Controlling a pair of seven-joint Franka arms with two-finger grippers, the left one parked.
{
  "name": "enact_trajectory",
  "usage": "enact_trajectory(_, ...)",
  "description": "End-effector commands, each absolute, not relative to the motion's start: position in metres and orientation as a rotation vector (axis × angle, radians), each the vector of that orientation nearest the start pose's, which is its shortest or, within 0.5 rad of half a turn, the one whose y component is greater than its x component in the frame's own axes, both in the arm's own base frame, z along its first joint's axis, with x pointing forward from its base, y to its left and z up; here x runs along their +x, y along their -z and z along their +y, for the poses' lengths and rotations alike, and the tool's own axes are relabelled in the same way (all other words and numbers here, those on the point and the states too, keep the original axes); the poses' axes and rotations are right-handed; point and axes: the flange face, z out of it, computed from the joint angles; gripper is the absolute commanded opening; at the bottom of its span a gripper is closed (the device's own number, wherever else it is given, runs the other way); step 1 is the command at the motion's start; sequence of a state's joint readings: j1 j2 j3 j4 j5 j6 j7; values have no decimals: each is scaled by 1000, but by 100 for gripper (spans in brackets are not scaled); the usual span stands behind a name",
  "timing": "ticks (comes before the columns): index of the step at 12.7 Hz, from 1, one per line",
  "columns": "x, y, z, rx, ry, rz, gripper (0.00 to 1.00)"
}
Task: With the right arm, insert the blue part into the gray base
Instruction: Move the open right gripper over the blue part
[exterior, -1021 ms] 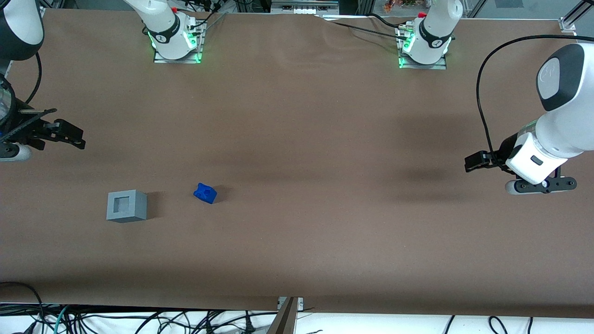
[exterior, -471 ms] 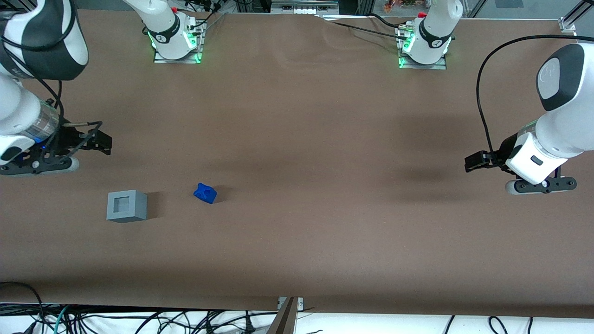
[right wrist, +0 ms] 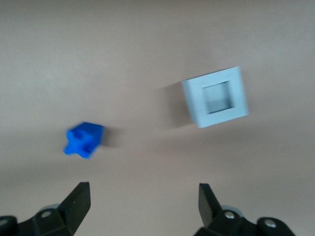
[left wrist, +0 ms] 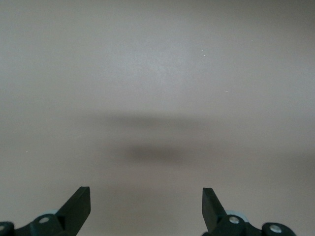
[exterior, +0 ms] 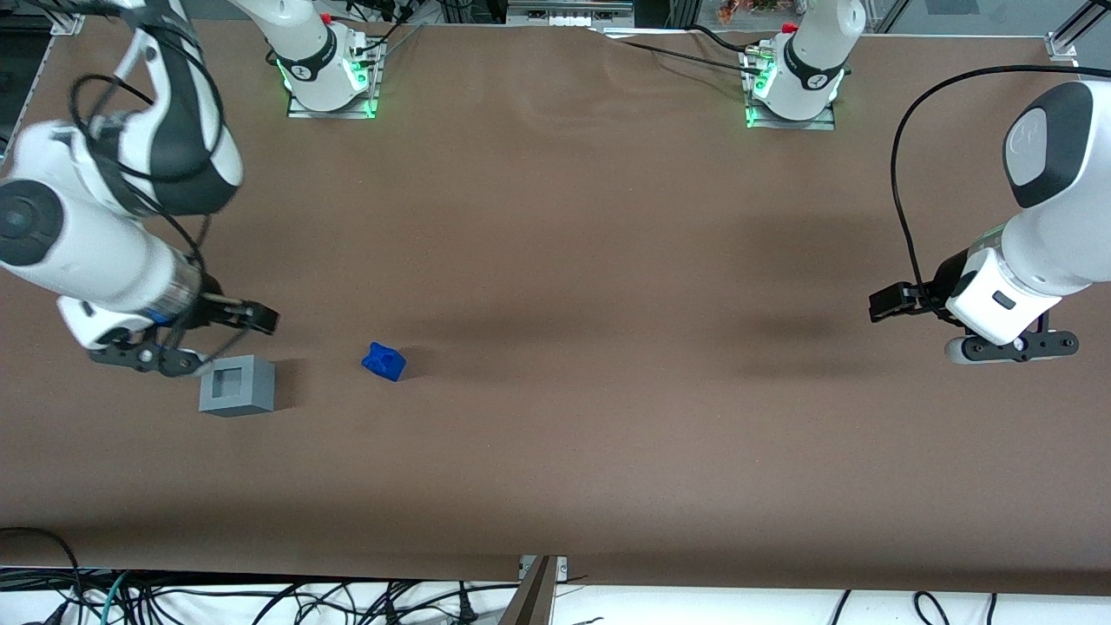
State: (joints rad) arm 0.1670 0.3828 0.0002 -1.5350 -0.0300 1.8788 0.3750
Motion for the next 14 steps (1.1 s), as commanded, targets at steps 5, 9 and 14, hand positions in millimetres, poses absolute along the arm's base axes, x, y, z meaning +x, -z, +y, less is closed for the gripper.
enact_trajectory(5,674,-349,192,-3047,18,626,99)
enact_trajectory(9,669,-312,213,-3064,-29,685,99)
enact_trajectory(14,667,-279,206,-3088,-92,705,99)
